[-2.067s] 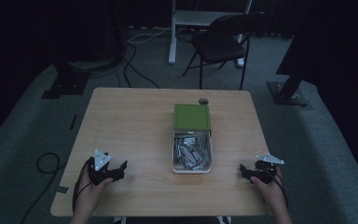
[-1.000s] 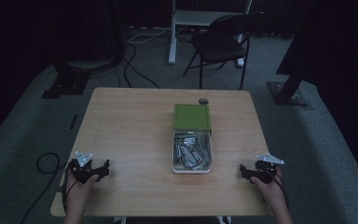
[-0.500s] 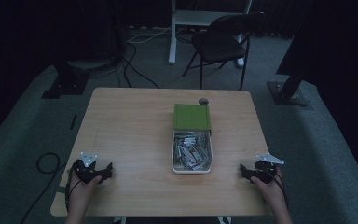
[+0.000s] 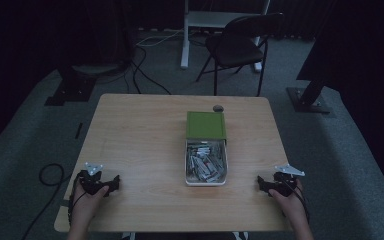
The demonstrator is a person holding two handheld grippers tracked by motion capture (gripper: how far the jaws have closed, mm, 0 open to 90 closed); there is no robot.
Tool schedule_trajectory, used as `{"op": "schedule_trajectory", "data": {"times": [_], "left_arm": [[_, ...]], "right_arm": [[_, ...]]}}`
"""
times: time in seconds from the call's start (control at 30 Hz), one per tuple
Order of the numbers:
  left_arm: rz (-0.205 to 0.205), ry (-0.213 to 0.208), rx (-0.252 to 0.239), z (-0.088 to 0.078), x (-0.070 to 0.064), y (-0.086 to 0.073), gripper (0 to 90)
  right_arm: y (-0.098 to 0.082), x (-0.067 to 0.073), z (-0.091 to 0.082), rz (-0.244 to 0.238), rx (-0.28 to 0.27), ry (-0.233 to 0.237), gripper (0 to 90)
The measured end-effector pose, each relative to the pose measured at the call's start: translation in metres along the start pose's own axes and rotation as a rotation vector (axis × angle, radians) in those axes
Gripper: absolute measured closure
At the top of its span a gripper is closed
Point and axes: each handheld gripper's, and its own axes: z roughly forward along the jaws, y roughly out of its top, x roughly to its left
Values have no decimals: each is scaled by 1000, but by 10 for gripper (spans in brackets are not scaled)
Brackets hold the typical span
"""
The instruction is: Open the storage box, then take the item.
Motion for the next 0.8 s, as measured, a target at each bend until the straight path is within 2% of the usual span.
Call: {"op": "schedule_trajectory", "data": {"times": [0.8], "left_arm": [[-10, 9, 0, 0, -1, 0, 85]], "right_arm": [[0, 0, 0, -3, 0, 0, 112]]}}
